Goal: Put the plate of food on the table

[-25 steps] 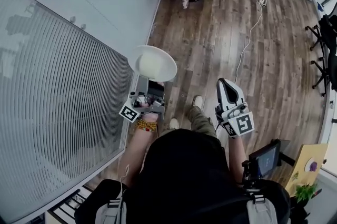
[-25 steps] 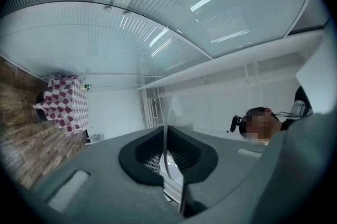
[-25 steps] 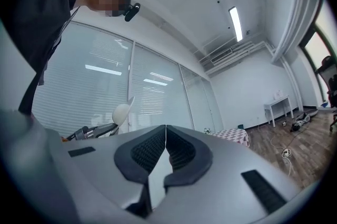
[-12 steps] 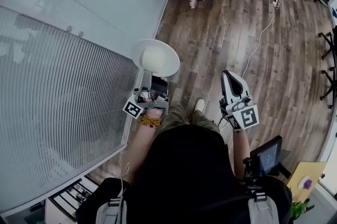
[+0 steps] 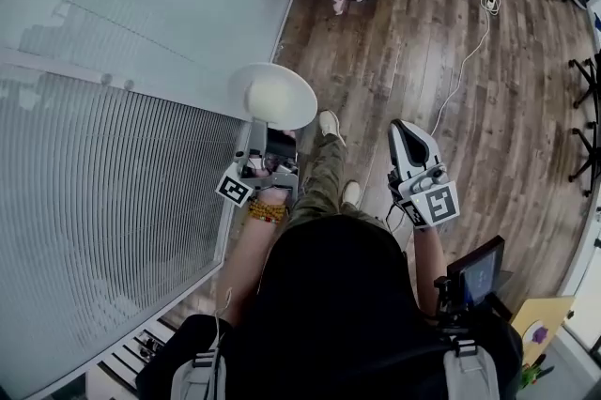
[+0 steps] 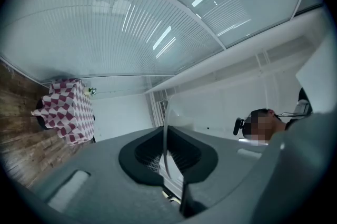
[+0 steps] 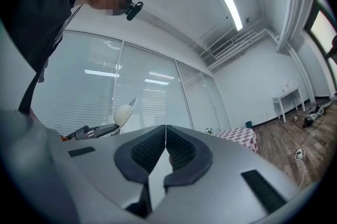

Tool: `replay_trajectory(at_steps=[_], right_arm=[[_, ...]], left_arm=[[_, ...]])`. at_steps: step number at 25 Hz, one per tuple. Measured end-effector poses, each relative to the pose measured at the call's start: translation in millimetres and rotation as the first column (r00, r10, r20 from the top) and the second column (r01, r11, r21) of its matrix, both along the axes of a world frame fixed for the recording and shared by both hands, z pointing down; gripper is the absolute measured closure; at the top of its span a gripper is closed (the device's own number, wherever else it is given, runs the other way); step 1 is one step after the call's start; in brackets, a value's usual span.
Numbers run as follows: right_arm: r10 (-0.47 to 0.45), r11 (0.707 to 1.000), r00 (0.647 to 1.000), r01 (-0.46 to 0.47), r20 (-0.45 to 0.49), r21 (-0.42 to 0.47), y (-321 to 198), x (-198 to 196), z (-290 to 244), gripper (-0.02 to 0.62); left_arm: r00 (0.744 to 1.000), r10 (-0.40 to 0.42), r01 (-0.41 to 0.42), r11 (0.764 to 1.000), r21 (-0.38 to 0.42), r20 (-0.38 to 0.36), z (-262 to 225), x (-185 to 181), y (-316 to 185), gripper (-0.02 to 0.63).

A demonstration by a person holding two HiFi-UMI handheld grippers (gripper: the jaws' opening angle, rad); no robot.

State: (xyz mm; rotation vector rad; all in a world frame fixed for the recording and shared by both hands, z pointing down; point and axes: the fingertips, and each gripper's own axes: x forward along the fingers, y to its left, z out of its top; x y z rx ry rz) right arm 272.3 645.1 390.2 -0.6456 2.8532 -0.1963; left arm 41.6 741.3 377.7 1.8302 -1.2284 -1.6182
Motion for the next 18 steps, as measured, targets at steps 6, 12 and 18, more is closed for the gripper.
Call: replay_trajectory(at_steps=[6,12,18], right_arm=[[0.029,1.0,0.999,-0.029,-0.029,0.004,-65,-33,-2,0.584],[0.051,0.999,0.997,-0.05,-0.058,0.014,-148,-83,-17,0.584],[0.047,0.999,0.997,-0.045,-0.065,0.027,-213,-138,-23,0.584]], left_arm=[[0.999,0.026,-0.026,1.0,-0.009,-0.036,16,-37,-77,0.584],[0.995,0.09,-0.091,0.996,-0.013,-0.045,13,-76,-176,0.584],[0.991,0.117,-0.118,0.993,-0.016,-0.063,14,-118,-244,0.584]])
